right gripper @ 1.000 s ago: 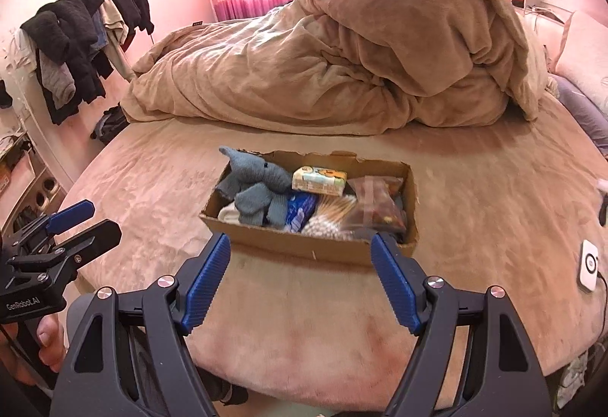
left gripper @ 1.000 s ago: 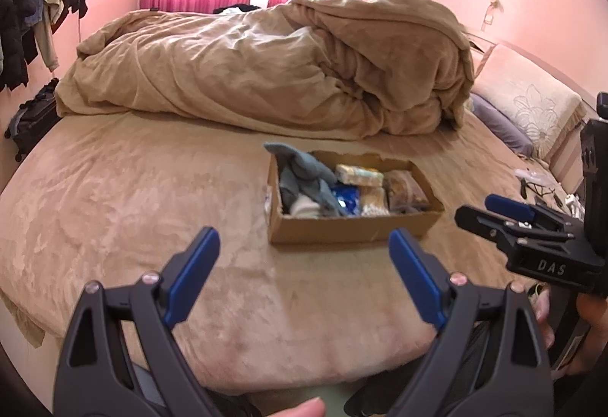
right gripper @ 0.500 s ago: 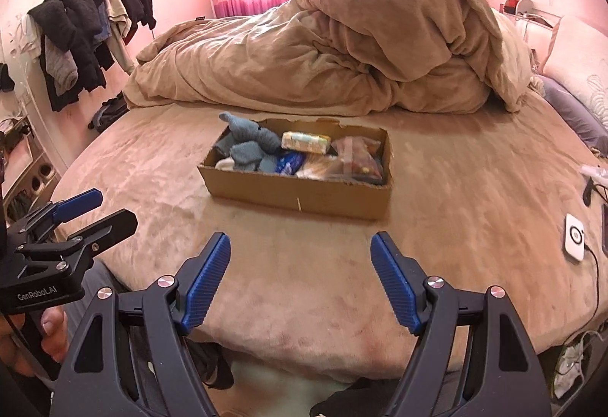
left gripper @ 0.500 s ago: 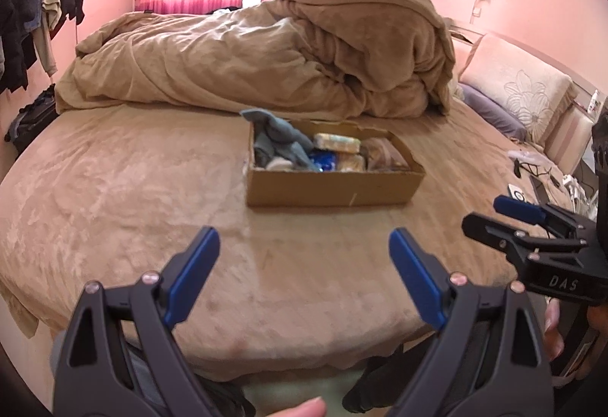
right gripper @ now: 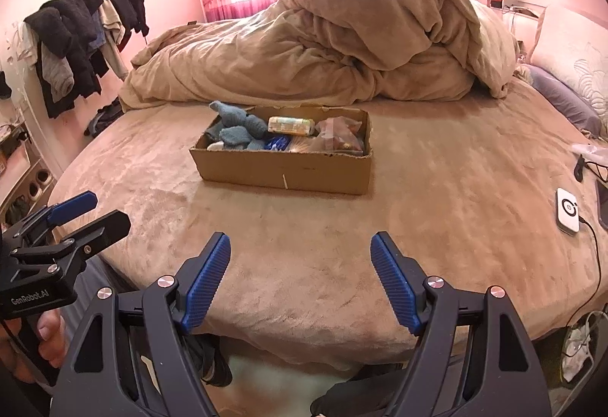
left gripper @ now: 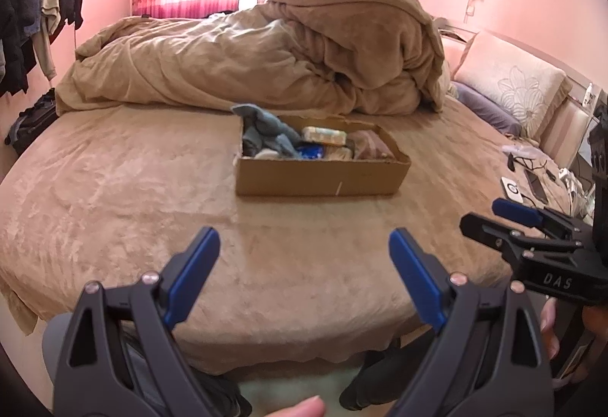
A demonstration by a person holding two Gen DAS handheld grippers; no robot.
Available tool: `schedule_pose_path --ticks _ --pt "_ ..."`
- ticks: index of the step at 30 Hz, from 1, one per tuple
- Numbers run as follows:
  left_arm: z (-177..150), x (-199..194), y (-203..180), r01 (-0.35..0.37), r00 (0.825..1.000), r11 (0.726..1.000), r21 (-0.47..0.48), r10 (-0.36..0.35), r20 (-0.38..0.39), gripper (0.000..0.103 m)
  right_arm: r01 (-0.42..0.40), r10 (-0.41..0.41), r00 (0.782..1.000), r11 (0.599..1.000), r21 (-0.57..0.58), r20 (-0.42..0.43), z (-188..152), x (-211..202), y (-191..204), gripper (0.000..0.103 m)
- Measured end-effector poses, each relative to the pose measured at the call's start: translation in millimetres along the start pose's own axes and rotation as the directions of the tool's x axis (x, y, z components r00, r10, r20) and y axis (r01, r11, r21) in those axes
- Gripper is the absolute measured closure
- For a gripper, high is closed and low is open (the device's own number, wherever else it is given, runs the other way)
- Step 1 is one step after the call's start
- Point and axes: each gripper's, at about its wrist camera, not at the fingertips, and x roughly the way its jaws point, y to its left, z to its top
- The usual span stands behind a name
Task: Organize objects
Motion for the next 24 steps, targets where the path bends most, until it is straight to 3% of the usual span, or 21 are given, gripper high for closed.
schedule_pose_path --ticks 24 --pt "1.9 13.3 16.2 -0.012 1.000 1.000 -0.020 0.012 -0.009 0.011 0.010 -0.010 1.000 1.000 -0.012 -0.015 0.8 7.1 -4.9 0.024"
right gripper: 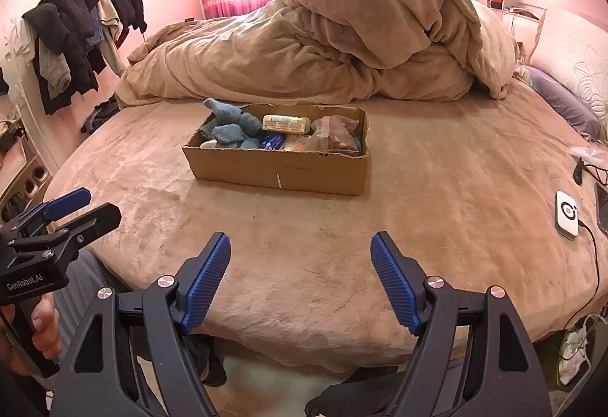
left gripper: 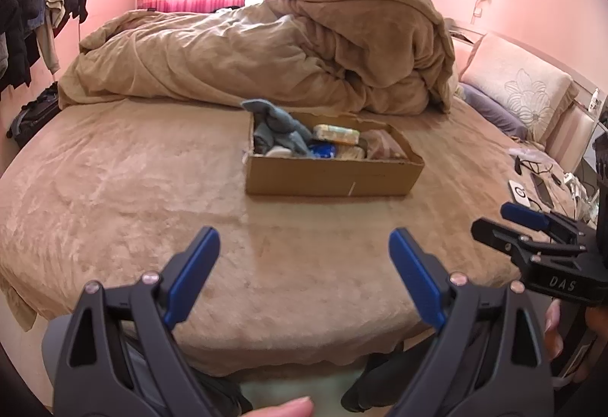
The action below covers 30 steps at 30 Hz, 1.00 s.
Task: Organize objects
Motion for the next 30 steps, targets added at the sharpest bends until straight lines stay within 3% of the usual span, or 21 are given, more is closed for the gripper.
schedule_pose_path --ticks 30 --pt "3.5 15.0 12.0 -0.017 1.000 1.000 -0.007 0.017 -0.018 0.011 0.010 -0.010 1.000 1.000 -0.005 -0.025 1.7 21.2 0.2 0.024"
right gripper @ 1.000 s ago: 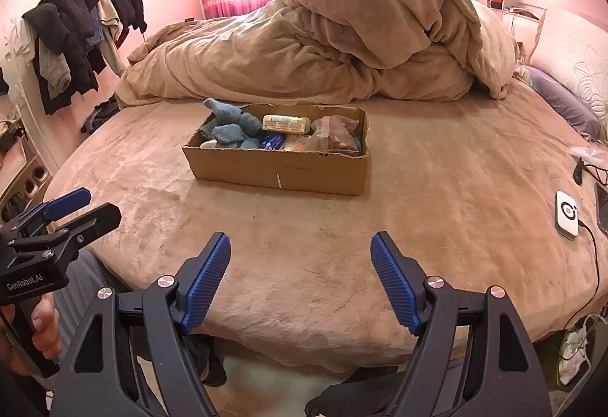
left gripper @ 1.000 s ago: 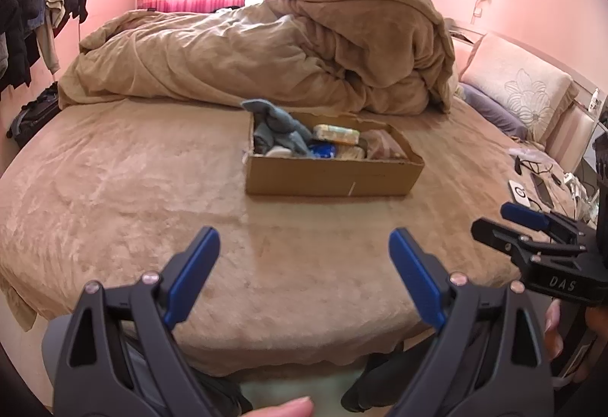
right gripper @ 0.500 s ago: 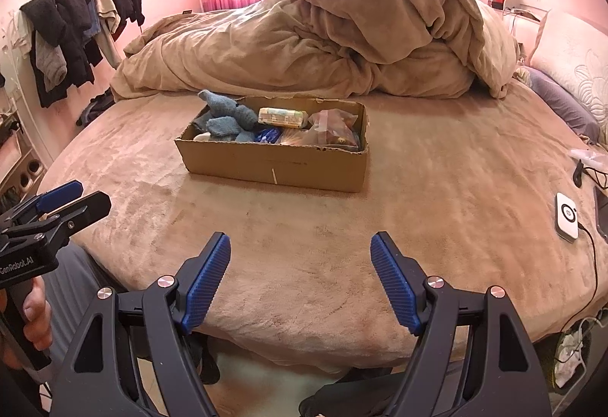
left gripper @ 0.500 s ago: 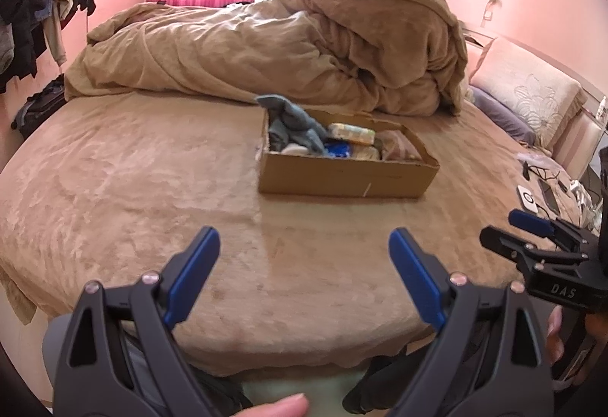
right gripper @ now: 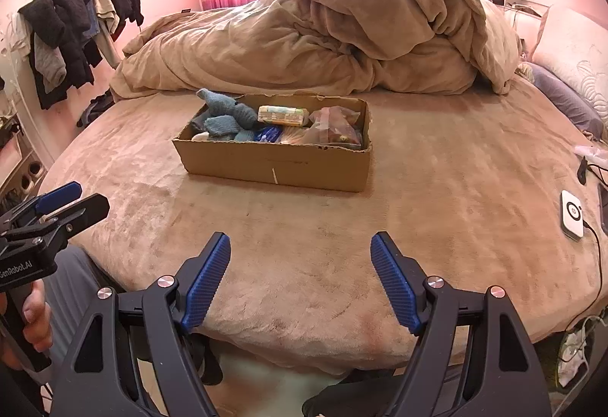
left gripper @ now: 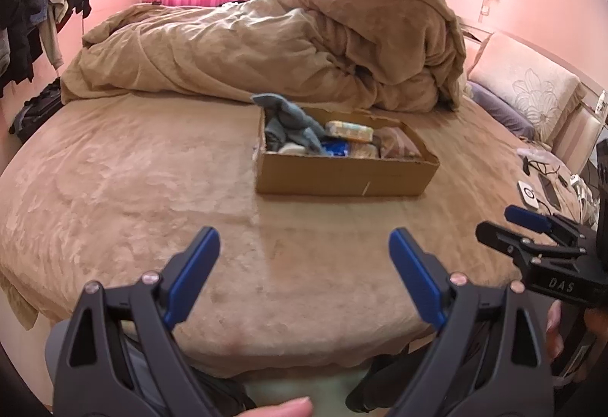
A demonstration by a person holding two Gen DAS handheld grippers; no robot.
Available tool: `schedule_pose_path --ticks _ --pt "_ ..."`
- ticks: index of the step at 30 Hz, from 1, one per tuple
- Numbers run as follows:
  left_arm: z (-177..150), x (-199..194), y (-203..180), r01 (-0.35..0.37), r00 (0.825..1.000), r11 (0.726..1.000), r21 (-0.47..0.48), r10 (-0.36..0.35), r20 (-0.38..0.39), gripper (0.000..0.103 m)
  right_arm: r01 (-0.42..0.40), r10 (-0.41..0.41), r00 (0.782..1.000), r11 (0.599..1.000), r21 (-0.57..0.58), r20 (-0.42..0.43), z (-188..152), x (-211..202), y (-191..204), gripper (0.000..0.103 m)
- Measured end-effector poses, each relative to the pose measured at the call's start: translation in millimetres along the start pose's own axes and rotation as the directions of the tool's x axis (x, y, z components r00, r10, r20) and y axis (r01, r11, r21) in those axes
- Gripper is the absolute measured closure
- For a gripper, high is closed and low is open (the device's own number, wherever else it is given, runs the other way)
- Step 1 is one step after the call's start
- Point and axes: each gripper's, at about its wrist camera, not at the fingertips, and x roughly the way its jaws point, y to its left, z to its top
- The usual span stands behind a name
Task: Organize objects
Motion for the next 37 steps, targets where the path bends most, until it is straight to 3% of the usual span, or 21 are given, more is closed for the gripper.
schedule_pose_path --ticks 31,37 --pt "-0.2 13.4 2.2 0.003 1.000 1.000 0.002 -0.003 -0.023 0.011 0.000 0.000 1.000 1.000 0.002 0.000 2.1 9.1 -3.7 0.024" --pt "2.0 26.7 12.0 0.051 0.998 0.999 -0.010 -0.051 -0.047 0.011 -0.001 0.001 1.000 1.000 -0.003 -0.005 1.6 14.0 -4.6 0.024"
